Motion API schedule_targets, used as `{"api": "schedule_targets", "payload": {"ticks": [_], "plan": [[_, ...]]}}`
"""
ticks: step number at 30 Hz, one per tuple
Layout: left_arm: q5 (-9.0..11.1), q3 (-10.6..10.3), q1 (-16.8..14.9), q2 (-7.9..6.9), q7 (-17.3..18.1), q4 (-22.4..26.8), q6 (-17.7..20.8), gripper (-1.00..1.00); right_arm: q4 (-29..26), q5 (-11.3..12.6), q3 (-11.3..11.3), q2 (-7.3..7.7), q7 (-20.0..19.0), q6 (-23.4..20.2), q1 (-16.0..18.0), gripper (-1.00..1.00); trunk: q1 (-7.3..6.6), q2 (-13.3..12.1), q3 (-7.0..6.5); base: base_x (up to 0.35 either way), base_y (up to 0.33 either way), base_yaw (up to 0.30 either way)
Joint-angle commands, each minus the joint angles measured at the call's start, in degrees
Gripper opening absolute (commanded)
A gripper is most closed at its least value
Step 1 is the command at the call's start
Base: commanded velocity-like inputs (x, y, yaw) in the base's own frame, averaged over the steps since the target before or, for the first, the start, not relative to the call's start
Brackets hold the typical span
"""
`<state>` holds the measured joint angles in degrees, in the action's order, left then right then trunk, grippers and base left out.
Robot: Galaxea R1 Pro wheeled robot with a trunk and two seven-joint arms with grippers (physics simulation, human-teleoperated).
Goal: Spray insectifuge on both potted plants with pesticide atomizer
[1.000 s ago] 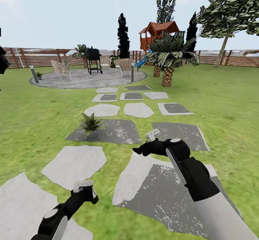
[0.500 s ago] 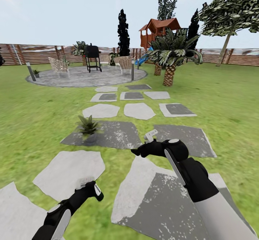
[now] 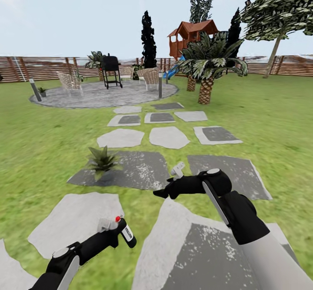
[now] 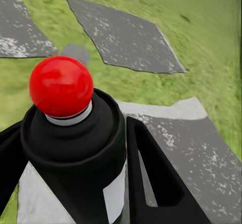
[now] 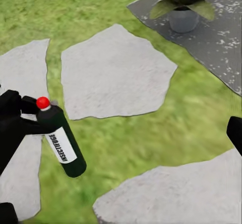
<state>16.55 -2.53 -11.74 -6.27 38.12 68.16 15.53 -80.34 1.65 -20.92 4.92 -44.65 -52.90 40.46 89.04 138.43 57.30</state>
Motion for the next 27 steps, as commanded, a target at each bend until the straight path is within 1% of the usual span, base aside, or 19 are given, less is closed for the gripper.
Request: {"api": "schedule_targets", "payload": {"ticks": [1, 2, 4, 7, 8, 10, 11, 13, 15, 19, 20, 21, 23, 27], "plan": [[-0.03, -0.04, -0.01, -0.54, 1.04, -0.02, -0.28, -1.00, -0.03, -0.06, -0.03, 0.13, -0.59, 0.13, 0.02, 1.00, 0.00, 0.00, 0.00, 0.330, 0.000, 0.000], [-0.05, -0.07, -0.02, -1.14, 2.64, -0.06, -0.58, -1.00, -0.10, -0.09, -0.06, 0.26, -1.11, 0.41, 0.01, 1.00, 0.00, 0.00, 0.00, 0.330, 0.000, 0.000], [-0.11, -0.10, -0.02, -1.70, 5.19, -0.36, -0.95, -1.00, -0.16, -0.12, 0.01, 0.40, -1.56, 0.85, 0.01, 1.00, 0.00, 0.00, 0.00, 0.330, 0.000, -0.011], [-0.13, -0.12, -0.03, -1.76, 5.56, -0.91, -1.20, -1.00, -0.17, -0.07, -0.04, 0.40, -1.62, 0.86, 0.01, 1.00, 0.00, 0.00, 0.00, 0.330, 0.000, -0.017], [-0.28, -0.20, -0.03, -1.72, 5.59, -1.40, -1.90, -1.00, -0.15, -0.02, -0.07, 0.38, -1.63, 0.80, -0.01, 1.00, 0.00, 0.00, 0.00, 0.330, 0.000, -0.006], [-1.67, -0.30, -0.03, -1.55, 5.78, -2.76, -5.31, -1.00, -0.15, 0.11, -0.26, 0.33, -1.65, 0.76, -0.02, 1.00, 0.00, 0.00, 0.00, 0.330, 0.000, -0.003], [-2.90, -0.32, -0.03, -1.39, 5.86, -3.41, -6.94, -1.00, -0.16, 0.14, -0.90, 0.31, -1.66, 0.76, -0.03, 1.00, 0.00, 0.00, 0.00, 0.330, 0.000, -0.002], [-5.03, -0.35, -0.07, -1.18, 5.94, -4.17, -8.59, -1.00, -0.16, 0.17, -3.10, 0.33, -1.67, 0.80, -0.02, 1.00, 0.00, 0.00, 0.00, 0.330, 0.000, -0.001], [-6.22, -0.36, -0.10, -1.08, 6.31, -4.50, -9.45, -1.00, -0.12, 0.19, -5.57, 0.34, -1.63, 0.85, -0.01, 1.00, 0.00, 0.00, 0.00, 0.330, 0.000, 0.000], [-6.68, -0.42, -0.12, -0.94, 8.19, -4.66, -10.07, -1.00, -0.10, 0.29, -8.28, 0.28, -1.66, 0.94, 0.00, 1.00, 0.00, 0.00, 0.00, 0.330, 0.000, 0.000], [-6.72, -0.40, -0.12, -0.91, 8.61, -4.68, -10.15, -1.00, -0.09, 0.35, -9.26, 0.26, -1.66, 0.95, 0.00, 1.00, 0.00, 0.00, 0.00, 0.330, 0.000, 0.000], [-6.78, -0.43, -0.12, -0.88, 9.04, -4.69, -10.20, -1.00, -0.09, 0.42, -10.78, 0.22, -1.67, 0.97, 0.00, 1.00, 0.00, 0.00, 0.00, 0.330, 0.000, 0.000], [-6.81, -0.45, -0.12, -0.86, 9.67, -4.70, -10.24, -1.00, -0.08, 0.49, -12.47, 0.19, -1.74, 1.01, 0.01, 1.00, 0.00, 0.00, 0.00, 0.330, 0.000, 0.000], [-6.83, -0.45, -0.12, -0.85, 11.89, -4.73, -10.27, -1.00, -0.05, 0.52, -13.83, 0.10, -2.35, 1.26, 0.00, 1.00, 0.00, 0.00, 0.00, 0.330, 0.000, 0.000]]}}
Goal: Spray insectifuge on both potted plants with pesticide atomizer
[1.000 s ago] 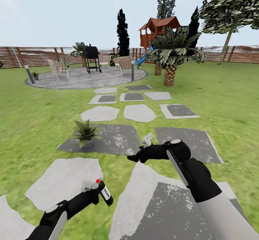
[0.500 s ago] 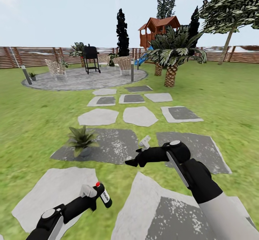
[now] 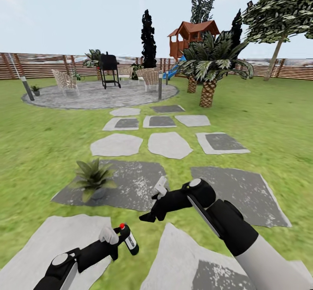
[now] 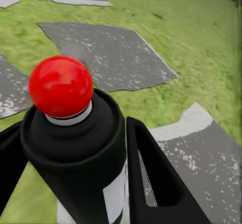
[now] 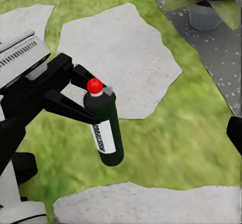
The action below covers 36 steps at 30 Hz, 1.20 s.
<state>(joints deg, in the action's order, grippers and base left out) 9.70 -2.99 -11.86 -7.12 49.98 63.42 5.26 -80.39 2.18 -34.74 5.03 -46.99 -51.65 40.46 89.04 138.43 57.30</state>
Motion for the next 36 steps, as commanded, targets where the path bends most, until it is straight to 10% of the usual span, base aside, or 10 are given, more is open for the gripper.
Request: {"api": "schedule_targets", "payload": {"ticks": [1, 29, 30, 36], "plan": [[0.02, 0.02, 0.00, 0.00, 0.93, 0.00, 0.00, -1.00, 0.16, -0.10, -0.29, -0.01, 0.04, 0.17, -0.01, 1.00, 0.00, 0.00, 0.00, 0.330, 0.000, 0.000], [0.21, 0.15, -0.08, 0.35, 2.59, -1.56, -1.53, -1.00, 1.60, 0.10, -4.25, -0.44, -0.16, 0.88, 0.01, 1.00, 0.00, 0.00, -0.02, 0.290, 0.087, 0.135], [0.17, 0.11, -0.06, 0.47, 2.58, -1.76, -1.55, -1.00, 1.62, 0.11, -4.27, -0.45, -0.14, 0.88, -0.01, -1.00, 0.00, 0.00, -0.02, 0.002, 0.001, 0.000], [-0.01, 0.00, -0.07, 2.85, 2.65, -2.13, -1.41, -1.00, 1.71, 0.18, -4.29, -0.46, -0.12, 0.78, 0.01, -1.00, 0.00, 0.00, -0.02, 0.000, 0.000, 0.000]]}}
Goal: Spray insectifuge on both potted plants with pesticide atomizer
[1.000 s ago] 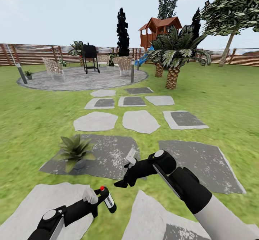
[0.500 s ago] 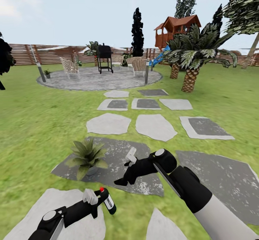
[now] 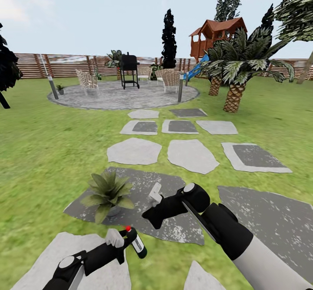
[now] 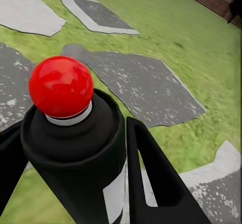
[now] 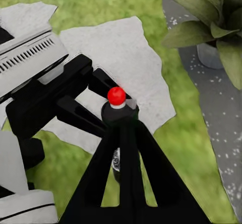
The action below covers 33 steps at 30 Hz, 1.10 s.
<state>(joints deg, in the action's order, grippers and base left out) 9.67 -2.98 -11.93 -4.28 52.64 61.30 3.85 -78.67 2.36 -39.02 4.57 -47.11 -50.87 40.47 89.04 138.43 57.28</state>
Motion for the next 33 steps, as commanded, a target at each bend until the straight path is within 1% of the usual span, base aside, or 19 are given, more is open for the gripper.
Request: {"api": "schedule_targets", "payload": {"ticks": [1, 4, 8, 10, 11, 14, 24, 33], "plan": [[0.01, 0.00, -0.01, 0.18, 0.00, -0.01, 0.00, -1.00, 0.00, 0.01, 0.00, 0.00, 0.00, -0.01, 0.00, -1.00, 0.00, 0.00, 0.00, 0.000, 0.000, 0.000], [0.00, 0.00, 0.01, 0.55, -0.09, -0.30, -0.05, -1.00, 0.01, 0.01, 0.00, -0.02, 0.00, -0.02, -0.02, -1.00, 0.00, 0.00, 0.00, 0.000, 0.000, 0.000], [-0.01, -0.08, 0.01, 1.84, -1.47, -0.47, -0.37, -1.00, 0.30, 0.19, -0.03, -0.41, 0.00, -0.05, 0.00, -1.00, 0.00, 0.00, 0.00, 0.000, 0.000, 0.000], [-0.01, -0.51, 0.01, 2.61, -2.07, -0.47, -0.41, -1.00, 2.03, 0.16, -0.03, -1.74, 0.02, -0.28, 0.01, -1.00, 0.00, 0.00, 0.00, 0.000, 0.000, 0.000], [-0.01, -1.11, 0.00, 3.02, -2.21, -0.44, -0.36, -1.00, 4.29, 0.09, -0.01, -2.84, 0.14, -0.27, -0.02, -1.00, 0.00, 0.00, 0.00, 0.000, 0.000, 0.000], [-0.01, -1.42, -0.01, 3.18, -2.27, -0.20, 0.03, -1.00, 5.36, -0.01, 0.00, -3.44, 0.30, -0.26, -0.03, -1.00, 0.00, 0.00, 0.00, 0.000, 0.000, 0.000], [0.16, -1.50, -0.01, 3.22, -1.65, 0.52, 0.19, -1.00, 6.25, -0.48, 0.00, -3.60, 0.55, -0.43, 0.01, -1.00, 0.00, 0.00, 0.00, 0.000, 0.000, 0.000], [0.17, -1.58, -0.02, 3.22, -1.49, 0.66, 0.19, -1.00, 8.99, -0.60, -0.05, -3.60, 2.21, -0.31, 0.00, -1.00, 0.00, 0.00, 0.00, 0.000, 0.000, 0.000]]}}
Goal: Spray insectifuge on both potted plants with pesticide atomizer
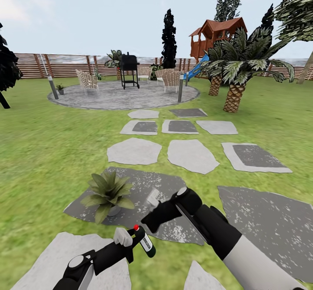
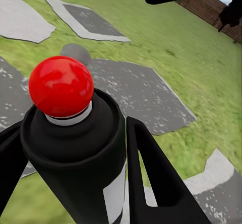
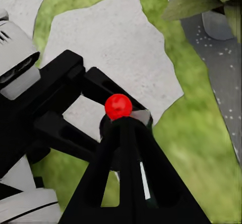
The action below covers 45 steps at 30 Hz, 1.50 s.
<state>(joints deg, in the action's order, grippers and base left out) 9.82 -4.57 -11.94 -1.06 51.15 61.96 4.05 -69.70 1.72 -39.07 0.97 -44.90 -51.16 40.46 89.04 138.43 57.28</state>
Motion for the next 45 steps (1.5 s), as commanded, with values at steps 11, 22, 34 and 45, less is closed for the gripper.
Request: {"api": "schedule_targets", "payload": {"ticks": [11, 22, 34, 45], "plan": [[-0.03, 0.00, 0.01, 0.38, -0.56, 0.27, 0.00, -1.00, 1.23, 0.07, -4.43, -0.07, 1.91, 0.07, -0.02, -1.00, 0.00, 0.00, 0.00, 0.000, 0.000, 0.000], [-5.05, -2.95, -0.01, 2.01, -0.94, -0.51, 0.17, -1.00, 1.15, 0.18, -5.05, -0.07, 2.10, 0.11, -0.02, -1.00, 0.00, 0.00, 0.00, 0.000, 0.000, 0.000], [-6.35, -2.75, 0.02, 1.74, -0.89, -0.32, -0.34, -1.00, 1.15, 0.10, -4.44, -0.01, 2.31, 0.23, -0.01, -1.00, 0.00, 0.00, 0.00, 0.000, 0.000, 0.000], [-6.38, 5.78, 0.04, 1.62, -4.47, -0.58, -0.53, -1.00, 0.44, 0.02, 0.51, 0.09, 5.69, 1.23, 0.00, -1.00, 0.00, 0.00, 0.00, 0.000, 0.000, 0.000]]}}
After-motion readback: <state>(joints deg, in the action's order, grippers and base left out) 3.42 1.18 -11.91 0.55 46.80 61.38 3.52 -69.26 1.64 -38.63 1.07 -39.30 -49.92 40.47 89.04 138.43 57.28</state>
